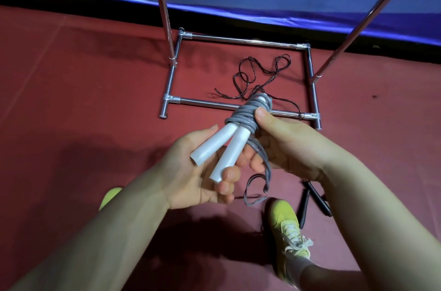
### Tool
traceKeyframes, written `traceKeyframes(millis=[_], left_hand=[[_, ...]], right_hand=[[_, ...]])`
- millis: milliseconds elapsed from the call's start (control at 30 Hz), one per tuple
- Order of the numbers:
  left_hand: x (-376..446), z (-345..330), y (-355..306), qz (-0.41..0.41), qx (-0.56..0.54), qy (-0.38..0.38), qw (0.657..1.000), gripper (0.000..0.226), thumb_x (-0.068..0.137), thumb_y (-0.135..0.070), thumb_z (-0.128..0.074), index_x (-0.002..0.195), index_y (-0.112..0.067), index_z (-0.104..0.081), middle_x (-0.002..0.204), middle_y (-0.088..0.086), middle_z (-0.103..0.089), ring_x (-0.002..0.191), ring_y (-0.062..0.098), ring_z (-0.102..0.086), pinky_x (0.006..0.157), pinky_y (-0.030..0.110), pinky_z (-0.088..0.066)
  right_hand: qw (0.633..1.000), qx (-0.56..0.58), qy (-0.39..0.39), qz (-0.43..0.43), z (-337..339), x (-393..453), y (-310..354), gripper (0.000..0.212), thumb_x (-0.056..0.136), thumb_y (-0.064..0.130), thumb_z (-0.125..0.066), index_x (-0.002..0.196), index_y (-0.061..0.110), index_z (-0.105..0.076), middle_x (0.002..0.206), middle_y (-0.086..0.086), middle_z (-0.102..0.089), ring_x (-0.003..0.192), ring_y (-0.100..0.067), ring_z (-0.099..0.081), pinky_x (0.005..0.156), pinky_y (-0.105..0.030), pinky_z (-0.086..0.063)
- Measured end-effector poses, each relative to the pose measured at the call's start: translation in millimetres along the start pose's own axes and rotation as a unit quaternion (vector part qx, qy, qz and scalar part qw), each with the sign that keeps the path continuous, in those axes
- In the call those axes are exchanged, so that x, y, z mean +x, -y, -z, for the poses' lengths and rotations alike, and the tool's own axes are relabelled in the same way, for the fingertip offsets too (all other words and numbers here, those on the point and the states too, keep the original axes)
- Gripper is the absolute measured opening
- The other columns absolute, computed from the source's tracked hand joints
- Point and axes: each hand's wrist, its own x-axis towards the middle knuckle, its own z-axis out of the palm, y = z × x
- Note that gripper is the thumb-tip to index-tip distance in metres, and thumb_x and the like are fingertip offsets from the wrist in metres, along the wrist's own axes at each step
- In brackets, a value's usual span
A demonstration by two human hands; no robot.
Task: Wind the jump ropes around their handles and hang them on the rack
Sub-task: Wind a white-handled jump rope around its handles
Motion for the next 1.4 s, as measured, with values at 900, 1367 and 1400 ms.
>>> traceKeyframes(millis=[900,1367,1400], left_hand=[[17,3,3,-0.111,0.267,-0.305,0.907,0.046,0.090,-0.051,-0.047,0.073,-0.012,-0.064,0.055,0.000,-0.059,0.060,0.021,-0.052,0.065,0.031,-0.043],[16,15,7,-0.175,0.404,-0.343,0.830,0.047,0.057,-0.062,-0.057,0.079,-0.020,-0.059,0.062,-0.011,-0.055,0.063,0.014,-0.048,0.064,0.030,-0.037],[16,17,8,-0.181,0.408,-0.345,0.826,0.047,0.054,-0.062,-0.060,0.079,-0.022,-0.058,0.060,-0.012,-0.054,0.060,0.014,-0.048,0.062,0.030,-0.037]], right_hand=[[0.982,-0.019,-0.179,-0.056,-13,8,-1,0.052,0.090,0.055,-0.049,0.117,0.011,-0.052,0.081,-0.010,-0.058,0.046,-0.016,-0.054,0.043,-0.023,-0.045],[0.985,0.083,-0.144,-0.043,-11,7,0,0.027,0.091,0.033,-0.058,0.104,0.010,-0.063,0.085,-0.008,-0.064,0.063,-0.020,-0.065,0.047,-0.023,-0.051],[0.985,0.090,-0.139,-0.044,-12,7,0,0.025,0.090,0.033,-0.060,0.101,0.011,-0.065,0.084,-0.006,-0.066,0.065,-0.020,-0.066,0.049,-0.025,-0.052]])
